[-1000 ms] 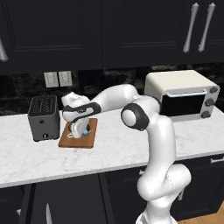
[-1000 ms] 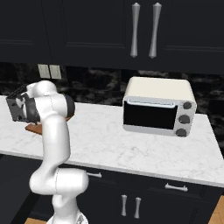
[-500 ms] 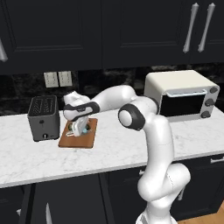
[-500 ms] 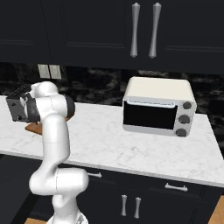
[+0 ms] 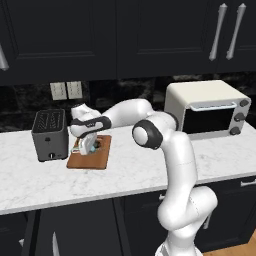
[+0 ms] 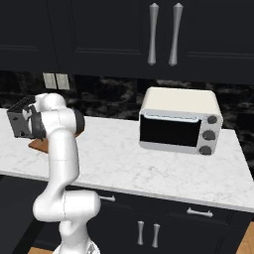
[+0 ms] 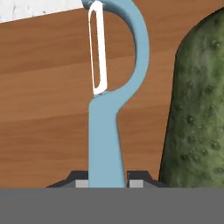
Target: Place the appropriate cutting tool for cutting the cucumber skin on the cutting board.
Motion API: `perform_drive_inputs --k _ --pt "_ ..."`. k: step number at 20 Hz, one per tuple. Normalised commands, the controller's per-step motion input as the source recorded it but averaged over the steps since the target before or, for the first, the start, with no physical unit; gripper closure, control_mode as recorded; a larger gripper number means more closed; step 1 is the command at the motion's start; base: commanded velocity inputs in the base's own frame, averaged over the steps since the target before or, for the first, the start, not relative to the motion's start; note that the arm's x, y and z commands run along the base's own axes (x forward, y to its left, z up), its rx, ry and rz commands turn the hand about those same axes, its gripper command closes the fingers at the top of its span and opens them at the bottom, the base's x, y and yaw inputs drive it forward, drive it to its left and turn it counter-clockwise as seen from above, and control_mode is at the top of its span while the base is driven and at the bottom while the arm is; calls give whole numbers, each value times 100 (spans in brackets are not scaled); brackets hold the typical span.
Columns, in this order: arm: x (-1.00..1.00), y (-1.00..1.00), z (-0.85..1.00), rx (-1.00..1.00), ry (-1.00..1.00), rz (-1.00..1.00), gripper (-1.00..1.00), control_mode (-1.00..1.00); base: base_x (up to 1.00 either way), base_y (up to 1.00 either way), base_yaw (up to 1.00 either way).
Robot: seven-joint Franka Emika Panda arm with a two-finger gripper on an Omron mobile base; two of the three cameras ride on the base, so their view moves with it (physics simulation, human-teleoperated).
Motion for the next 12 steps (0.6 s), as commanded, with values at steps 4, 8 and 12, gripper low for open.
perform_drive_inputs --k 4,8,12 --pt "-8 3 -28 0 0 0 -100 -100 0 0 0" --pt "-19 0 -14 0 0 0 -100 -100 0 0 0" --pt "-27 0 -8 0 0 0 -100 -100 0 0 0"
